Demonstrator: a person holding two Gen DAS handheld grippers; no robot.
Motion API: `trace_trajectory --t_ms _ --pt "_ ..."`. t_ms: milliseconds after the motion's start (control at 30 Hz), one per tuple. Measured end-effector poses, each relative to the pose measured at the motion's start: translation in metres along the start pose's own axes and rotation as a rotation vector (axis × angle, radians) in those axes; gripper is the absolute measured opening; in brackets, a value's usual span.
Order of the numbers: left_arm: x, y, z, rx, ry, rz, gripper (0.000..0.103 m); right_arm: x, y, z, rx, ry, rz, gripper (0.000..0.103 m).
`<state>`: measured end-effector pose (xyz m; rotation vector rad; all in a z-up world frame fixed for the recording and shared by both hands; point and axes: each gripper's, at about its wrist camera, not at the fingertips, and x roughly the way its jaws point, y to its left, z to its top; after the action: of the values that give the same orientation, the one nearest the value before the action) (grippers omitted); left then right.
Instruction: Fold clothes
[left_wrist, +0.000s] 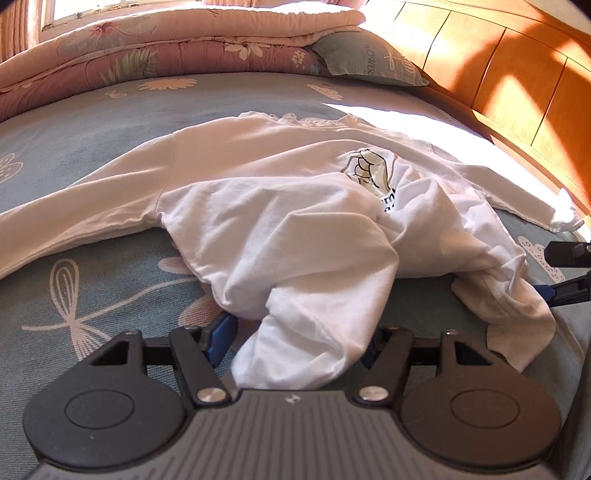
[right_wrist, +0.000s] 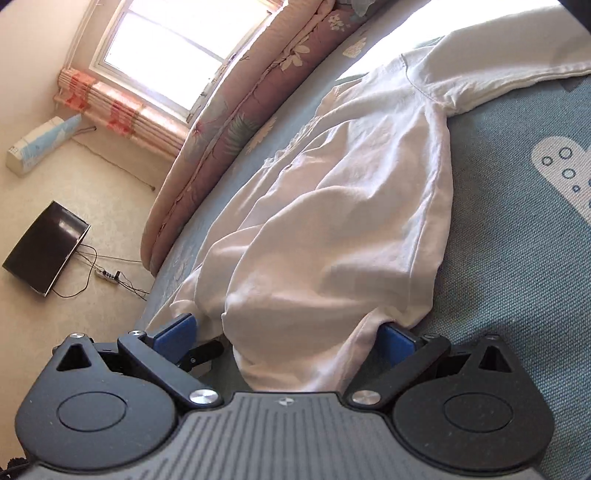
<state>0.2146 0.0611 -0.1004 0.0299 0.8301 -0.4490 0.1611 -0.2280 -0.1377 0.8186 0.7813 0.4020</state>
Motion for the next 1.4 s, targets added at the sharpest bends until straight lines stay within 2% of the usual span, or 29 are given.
trace_trajectory --t_ms 67,133,233,333,433,500,633,667,733,767,800,833,967,1033,1100,1233,1300,1400 --pt "-0.003 0.001 -0.002 -0.015 -0.002 -0.024 0.064 0.001 0.003 -0.001 0.02 0.022 -0.014 0.103" --pt "-0.007 -0.001 -0.008 -0.01 -0.007 -0.056 0.064 -0.006 -0.001 -0.012 0.051 0.02 0.012 0.103" --pt "-0.004 -0.002 -0.007 0.004 -0.027 -0.055 0.063 -0.008 -0.003 -0.022 0.032 -0.017 0.037 0.103" --pt "0.0 -0.003 -0.006 0.017 -0.048 -0.055 0.063 0.008 0.004 -0.013 0.031 -0.063 -0.004 0.103" --pt "0.002 -0.002 -0.002 -0.036 -0.053 -0.062 0.062 0.025 0.01 -0.004 -0.002 -0.083 -0.038 0.103" --pt "-0.002 0.0 -0.003 -0.076 -0.059 -0.076 0.058 0.024 0.009 0.0 0.034 -0.064 -0.033 0.103" --pt "-0.014 0.004 -0.007 -0.137 -0.085 -0.095 0.058 0.007 -0.008 -0.012 0.157 -0.014 0.082 0.099" --pt "-0.017 0.005 -0.008 -0.152 -0.091 -0.1 0.058 0.006 -0.009 -0.016 0.139 -0.03 0.089 0.098" --pt "-0.023 0.008 -0.009 -0.183 -0.104 -0.11 0.052 0.012 -0.007 -0.014 0.127 -0.039 0.071 0.096" --pt "-0.025 0.009 -0.01 -0.198 -0.11 -0.114 0.042 0.016 -0.006 -0.01 0.138 -0.037 0.086 0.096" --pt "-0.028 0.01 -0.011 -0.214 -0.117 -0.119 0.039 0.019 -0.005 -0.006 0.152 -0.033 0.102 0.092" --pt "-0.033 0.011 -0.009 -0.228 -0.136 -0.132 0.039 0.021 -0.006 -0.003 0.178 -0.026 0.127 0.085" --pt "-0.043 0.015 -0.005 -0.262 -0.167 -0.204 0.039 0.009 -0.005 0.0 0.179 -0.062 0.256 0.087" --pt "-0.035 0.012 -0.008 -0.255 -0.127 -0.162 0.039 0.011 -0.01 -0.003 0.214 -0.045 0.243 0.091" --pt "-0.028 0.011 -0.013 -0.272 -0.104 -0.179 0.039 0.02 -0.016 -0.012 0.248 0.0 0.195 0.09" --pt "-0.021 0.007 -0.018 -0.308 -0.092 -0.217 0.039 0.023 -0.008 -0.017 0.17 0.002 0.181 0.09" --pt "-0.023 0.008 -0.013 -0.341 -0.11 -0.256 0.039 0.024 -0.004 -0.01 0.164 -0.012 0.194 0.09" --pt "-0.034 0.012 -0.001 -0.397 -0.16 -0.343 0.039 0.014 0.006 0.004 0.139 -0.062 0.259 0.091"
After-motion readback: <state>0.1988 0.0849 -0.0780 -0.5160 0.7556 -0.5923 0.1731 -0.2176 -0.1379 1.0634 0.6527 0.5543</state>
